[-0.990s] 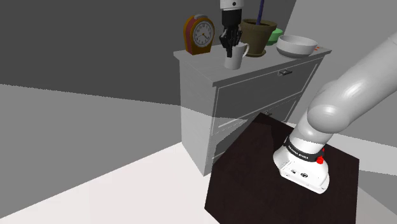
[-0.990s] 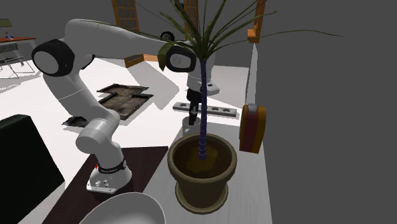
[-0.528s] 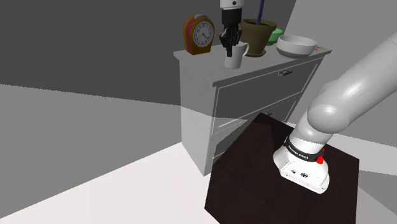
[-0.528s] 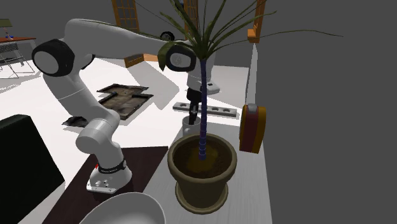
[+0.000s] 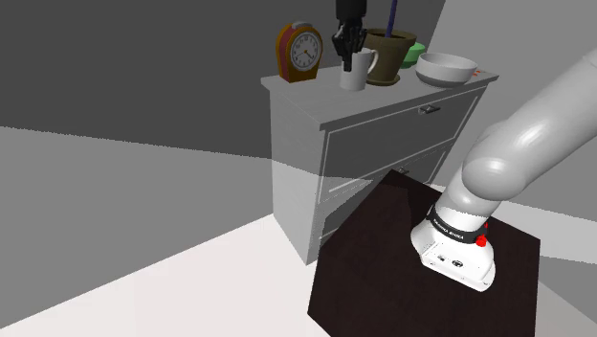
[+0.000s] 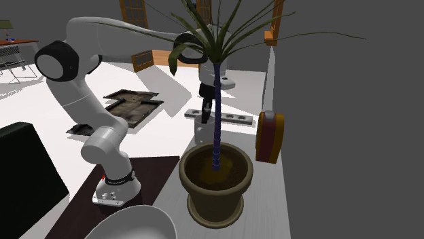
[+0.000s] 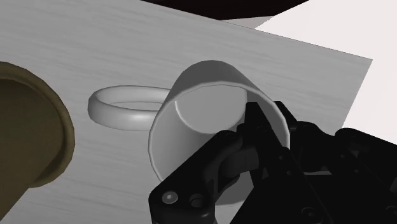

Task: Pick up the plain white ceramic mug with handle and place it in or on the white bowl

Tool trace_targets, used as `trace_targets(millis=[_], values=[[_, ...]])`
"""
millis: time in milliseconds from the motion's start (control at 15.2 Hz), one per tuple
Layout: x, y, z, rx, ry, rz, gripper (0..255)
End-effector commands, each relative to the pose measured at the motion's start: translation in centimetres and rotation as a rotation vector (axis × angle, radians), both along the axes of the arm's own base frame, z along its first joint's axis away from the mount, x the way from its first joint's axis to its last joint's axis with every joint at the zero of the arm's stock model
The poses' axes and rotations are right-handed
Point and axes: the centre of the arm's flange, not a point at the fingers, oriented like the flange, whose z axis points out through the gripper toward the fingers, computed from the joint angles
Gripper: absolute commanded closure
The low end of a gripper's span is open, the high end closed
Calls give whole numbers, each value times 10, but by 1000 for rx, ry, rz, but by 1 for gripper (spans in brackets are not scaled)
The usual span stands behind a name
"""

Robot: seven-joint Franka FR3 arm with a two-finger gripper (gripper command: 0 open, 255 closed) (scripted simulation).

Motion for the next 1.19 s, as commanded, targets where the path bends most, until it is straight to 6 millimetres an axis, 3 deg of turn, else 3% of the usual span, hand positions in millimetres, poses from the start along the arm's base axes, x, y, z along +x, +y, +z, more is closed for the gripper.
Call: trace_targets(millis=[0, 1122], values=[[0, 0, 10, 0, 1, 0, 255], [0, 0, 99, 0, 1, 0, 255]])
